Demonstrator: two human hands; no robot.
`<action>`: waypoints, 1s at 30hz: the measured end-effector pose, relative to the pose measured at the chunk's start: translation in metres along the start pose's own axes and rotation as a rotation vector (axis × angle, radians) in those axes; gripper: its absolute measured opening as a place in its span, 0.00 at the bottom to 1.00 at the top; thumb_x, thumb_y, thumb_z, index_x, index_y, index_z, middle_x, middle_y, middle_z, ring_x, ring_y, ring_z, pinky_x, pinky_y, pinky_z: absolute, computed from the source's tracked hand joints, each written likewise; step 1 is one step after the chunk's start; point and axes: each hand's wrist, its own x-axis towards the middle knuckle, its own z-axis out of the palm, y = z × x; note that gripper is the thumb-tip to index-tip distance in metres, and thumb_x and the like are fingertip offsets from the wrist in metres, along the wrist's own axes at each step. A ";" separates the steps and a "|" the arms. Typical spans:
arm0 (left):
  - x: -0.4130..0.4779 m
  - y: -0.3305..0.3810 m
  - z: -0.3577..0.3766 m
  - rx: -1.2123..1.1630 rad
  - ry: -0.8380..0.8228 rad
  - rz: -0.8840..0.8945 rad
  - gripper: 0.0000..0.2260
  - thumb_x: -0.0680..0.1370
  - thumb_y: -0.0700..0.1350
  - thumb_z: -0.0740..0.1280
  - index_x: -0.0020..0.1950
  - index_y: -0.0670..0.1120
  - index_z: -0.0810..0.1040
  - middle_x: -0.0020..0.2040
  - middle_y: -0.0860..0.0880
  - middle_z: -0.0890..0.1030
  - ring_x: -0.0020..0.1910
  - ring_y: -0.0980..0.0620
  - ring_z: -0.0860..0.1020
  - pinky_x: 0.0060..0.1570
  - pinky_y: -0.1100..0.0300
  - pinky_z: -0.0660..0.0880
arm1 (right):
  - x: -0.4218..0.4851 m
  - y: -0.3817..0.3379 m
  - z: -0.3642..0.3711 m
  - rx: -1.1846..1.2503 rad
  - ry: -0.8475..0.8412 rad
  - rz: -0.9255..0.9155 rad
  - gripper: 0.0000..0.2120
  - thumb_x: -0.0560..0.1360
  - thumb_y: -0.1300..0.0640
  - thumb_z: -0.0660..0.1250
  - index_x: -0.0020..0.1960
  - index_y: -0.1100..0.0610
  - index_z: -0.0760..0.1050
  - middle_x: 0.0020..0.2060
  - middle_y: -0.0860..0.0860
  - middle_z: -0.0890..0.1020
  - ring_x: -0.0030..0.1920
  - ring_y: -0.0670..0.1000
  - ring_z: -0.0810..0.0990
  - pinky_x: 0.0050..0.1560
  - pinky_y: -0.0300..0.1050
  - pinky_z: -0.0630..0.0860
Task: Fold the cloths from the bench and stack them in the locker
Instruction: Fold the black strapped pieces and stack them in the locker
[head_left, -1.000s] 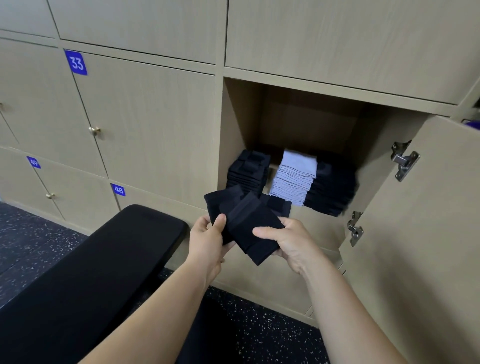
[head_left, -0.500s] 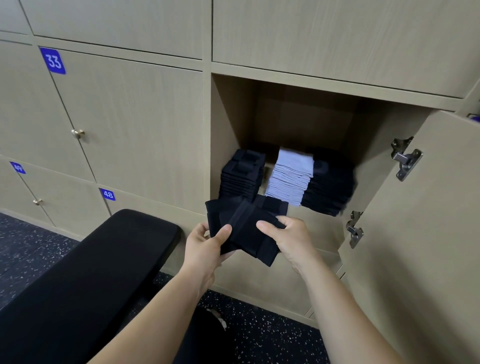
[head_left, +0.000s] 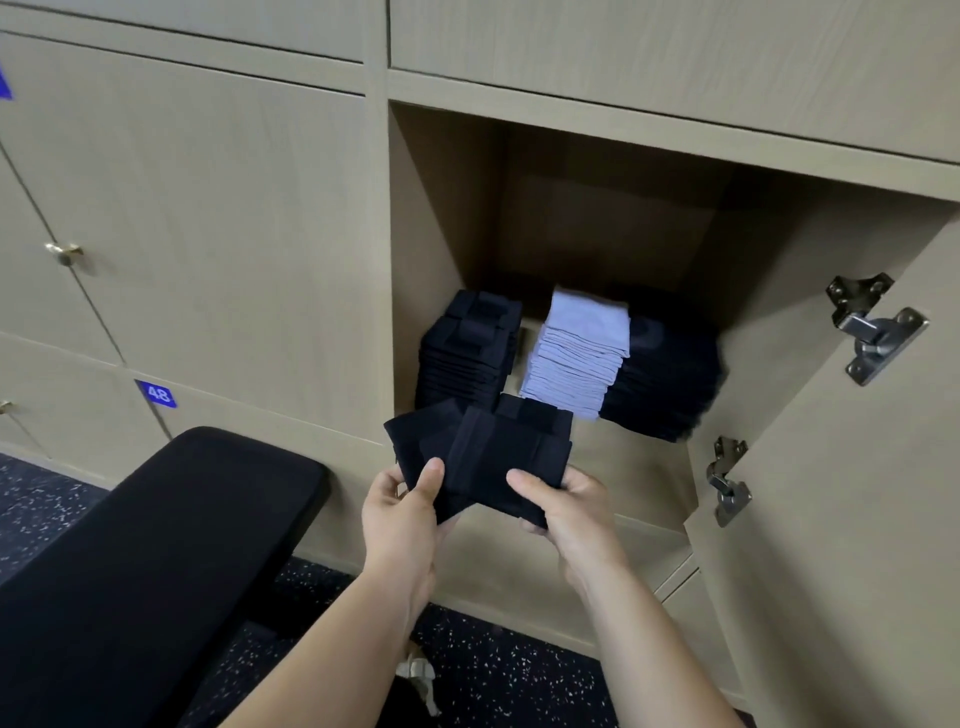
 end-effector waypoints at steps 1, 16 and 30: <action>0.005 -0.002 0.000 0.010 -0.003 -0.002 0.03 0.79 0.39 0.68 0.48 0.41 0.75 0.46 0.44 0.84 0.46 0.47 0.84 0.48 0.51 0.81 | 0.007 0.001 -0.002 -0.006 0.027 -0.002 0.04 0.71 0.63 0.74 0.45 0.57 0.81 0.37 0.47 0.85 0.36 0.46 0.81 0.30 0.37 0.75; 0.054 -0.028 -0.008 0.105 -0.079 -0.053 0.02 0.79 0.39 0.67 0.50 0.42 0.77 0.46 0.45 0.86 0.44 0.48 0.85 0.44 0.54 0.79 | 0.146 -0.008 -0.031 -0.120 0.259 -0.033 0.07 0.75 0.67 0.69 0.51 0.59 0.78 0.37 0.50 0.80 0.31 0.46 0.76 0.22 0.30 0.68; 0.064 -0.039 -0.011 0.107 -0.105 -0.074 0.02 0.78 0.39 0.68 0.50 0.44 0.77 0.42 0.49 0.86 0.40 0.52 0.85 0.40 0.56 0.78 | 0.175 0.019 -0.021 -0.301 0.218 -0.026 0.07 0.72 0.65 0.72 0.50 0.60 0.78 0.46 0.55 0.84 0.45 0.53 0.82 0.48 0.46 0.79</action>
